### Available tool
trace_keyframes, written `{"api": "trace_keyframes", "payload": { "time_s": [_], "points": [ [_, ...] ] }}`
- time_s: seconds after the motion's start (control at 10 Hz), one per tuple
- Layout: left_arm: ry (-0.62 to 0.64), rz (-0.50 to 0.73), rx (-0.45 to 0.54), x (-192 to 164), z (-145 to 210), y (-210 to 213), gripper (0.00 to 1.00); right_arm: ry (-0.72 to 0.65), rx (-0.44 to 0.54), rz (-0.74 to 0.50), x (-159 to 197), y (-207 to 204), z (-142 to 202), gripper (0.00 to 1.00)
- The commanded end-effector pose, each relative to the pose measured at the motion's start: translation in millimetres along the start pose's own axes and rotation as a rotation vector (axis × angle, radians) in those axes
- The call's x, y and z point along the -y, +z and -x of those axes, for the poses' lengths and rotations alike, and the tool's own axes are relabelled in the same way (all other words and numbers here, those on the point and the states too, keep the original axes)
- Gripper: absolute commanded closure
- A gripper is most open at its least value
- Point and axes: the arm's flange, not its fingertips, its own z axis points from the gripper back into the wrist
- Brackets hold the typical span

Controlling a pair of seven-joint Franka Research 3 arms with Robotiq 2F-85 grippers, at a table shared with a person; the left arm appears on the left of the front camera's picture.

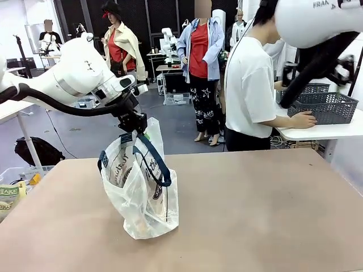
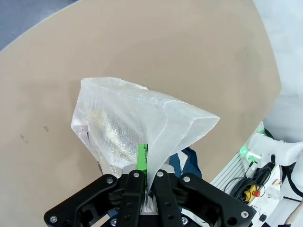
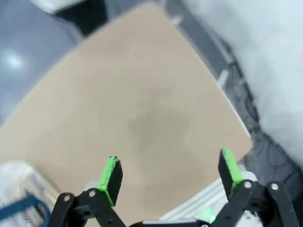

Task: Transfer purchased items from the store into the shopping bag.
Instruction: Move the Reusable shopping bag to the right side of the table.

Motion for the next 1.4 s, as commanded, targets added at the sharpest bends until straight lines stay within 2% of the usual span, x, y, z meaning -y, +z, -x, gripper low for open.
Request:
{"api": "trace_keyframes", "payload": {
  "time_s": [0.0, 0.1, 0.2, 0.3, 0.4, 0.5, 0.6, 1.1, 1.2, 1.3],
  "points": [
    [-0.022, -0.034, -0.015, -1.8, 3.6, -2.7, 1.0, -0.177, -0.061, 0.028, 8.8, -35.6, -10.1, 0.0],
    [-0.023, -0.032, -0.016, -2.6, 4.0, -3.9, 1.0, -0.137, -0.099, -0.023, 17.0, -55.3, -11.6, 0.0],
    [-0.03, -0.032, -0.019, -2.6, 3.2, -5.5, 1.0, -0.046, -0.127, -0.095, 9.2, -69.2, -11.0, 0.0],
    [-0.032, -0.04, -0.021, -1.8, 2.8, -6.5, 1.0, 0.075, -0.146, -0.19, -6.3, -76.2, -8.5, 0.0],
    [-0.034, -0.044, -0.018, -1.6, 2.2, -6.8, 1.0, 0.162, -0.136, -0.196, -23.3, -81.4, -9.2, 0.0],
    [-0.037, -0.049, -0.002, -0.6, 4.4, -7.4, 1.0, 0.082, -0.168, -0.161, -40.6, -82.8, -13.3, 0.0],
    [-0.015, -0.015, -0.011, 0.9, 0.3, -3.0, 1.0, 0.042, -0.119, -0.127, -13.5, -77.3, -11.4, 0.0],
    [-0.018, -0.016, -0.006, 2.3, -0.7, -2.8, 1.0, 0.042, -0.119, -0.127, -13.5, -77.3, -11.4, 0.0],
    [-0.003, -0.073, 0.117, -0.2, -22.9, 9.7, 1.0, 0.042, -0.119, -0.127, -13.5, -77.3, -11.4, 0.0],
    [-0.001, -0.059, 0.139, -3.9, -43.6, 28.4, 1.0, 0.042, -0.119, -0.127, -13.5, -77.3, -11.4, 0.0]
  ]
}}
